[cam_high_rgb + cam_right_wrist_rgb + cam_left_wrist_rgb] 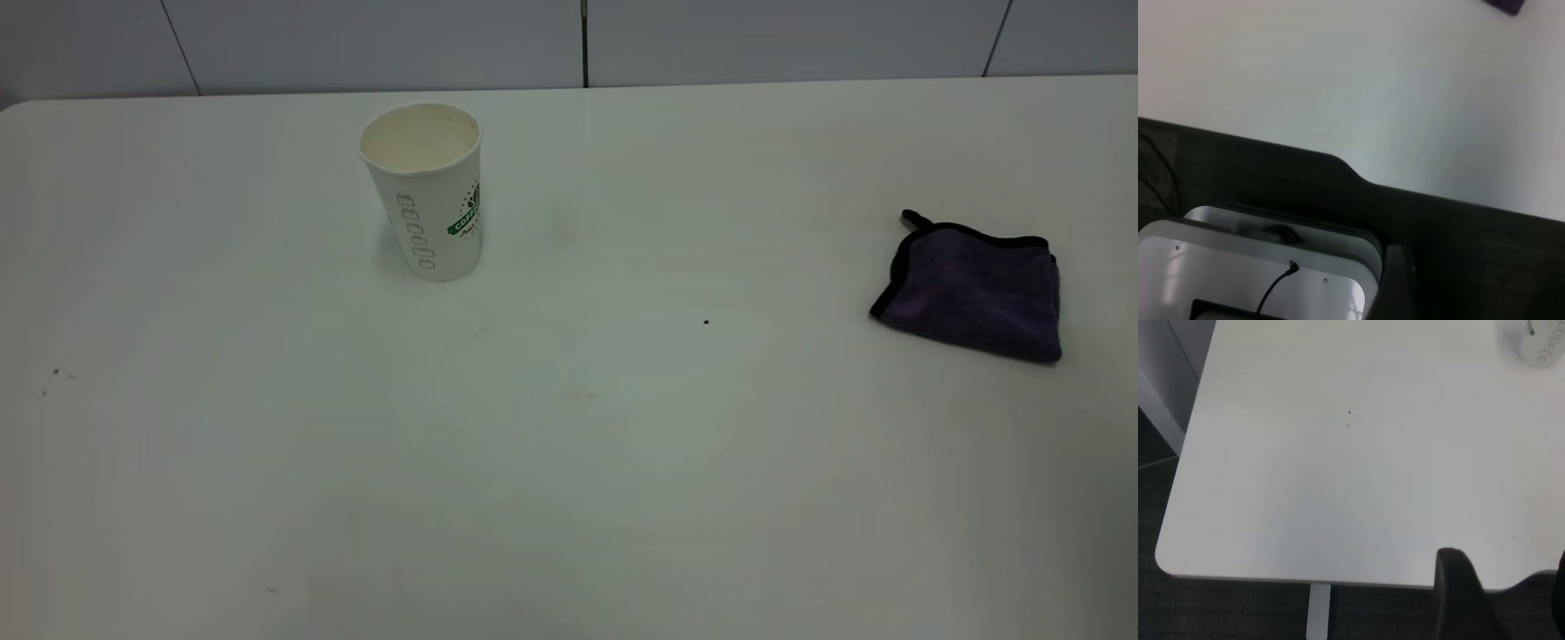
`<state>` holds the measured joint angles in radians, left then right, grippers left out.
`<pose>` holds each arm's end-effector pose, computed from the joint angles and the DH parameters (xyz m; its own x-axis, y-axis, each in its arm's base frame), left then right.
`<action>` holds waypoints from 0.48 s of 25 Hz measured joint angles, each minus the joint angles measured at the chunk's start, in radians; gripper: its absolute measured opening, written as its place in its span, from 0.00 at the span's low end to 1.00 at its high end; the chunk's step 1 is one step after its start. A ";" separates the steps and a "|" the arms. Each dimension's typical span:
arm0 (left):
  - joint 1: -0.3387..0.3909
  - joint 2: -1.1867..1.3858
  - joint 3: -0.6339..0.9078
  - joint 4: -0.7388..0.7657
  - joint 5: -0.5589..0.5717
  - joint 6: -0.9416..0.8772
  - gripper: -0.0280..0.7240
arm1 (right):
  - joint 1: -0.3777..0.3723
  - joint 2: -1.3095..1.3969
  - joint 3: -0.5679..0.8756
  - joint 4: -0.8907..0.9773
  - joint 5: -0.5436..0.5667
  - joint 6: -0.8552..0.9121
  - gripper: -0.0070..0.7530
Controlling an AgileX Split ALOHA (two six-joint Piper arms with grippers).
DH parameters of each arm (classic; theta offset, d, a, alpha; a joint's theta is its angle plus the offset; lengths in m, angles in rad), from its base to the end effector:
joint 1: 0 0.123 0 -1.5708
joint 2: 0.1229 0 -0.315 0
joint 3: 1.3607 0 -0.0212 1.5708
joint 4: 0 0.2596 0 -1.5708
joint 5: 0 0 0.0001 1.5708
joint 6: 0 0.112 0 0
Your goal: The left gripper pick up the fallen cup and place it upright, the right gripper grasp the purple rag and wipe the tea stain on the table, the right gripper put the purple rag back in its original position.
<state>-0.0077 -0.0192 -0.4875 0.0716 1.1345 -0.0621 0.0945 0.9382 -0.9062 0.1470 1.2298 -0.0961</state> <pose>-0.0141 0.0074 0.2609 -0.5120 -0.0278 -0.8585 -0.0642 0.9979 0.0060 0.1453 0.0293 0.3312 -0.9093 -0.1325 -0.3946 -0.1895 0.9758 0.1089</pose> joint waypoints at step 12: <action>0.000 0.000 0.000 0.000 0.000 0.000 0.54 | 0.000 -0.493 0.388 -0.050 -0.143 -0.032 0.90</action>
<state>-0.0077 -0.0192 -0.4875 0.0716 1.1345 -0.0621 0.0945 0.4457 -0.5186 0.0973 1.0872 -0.1283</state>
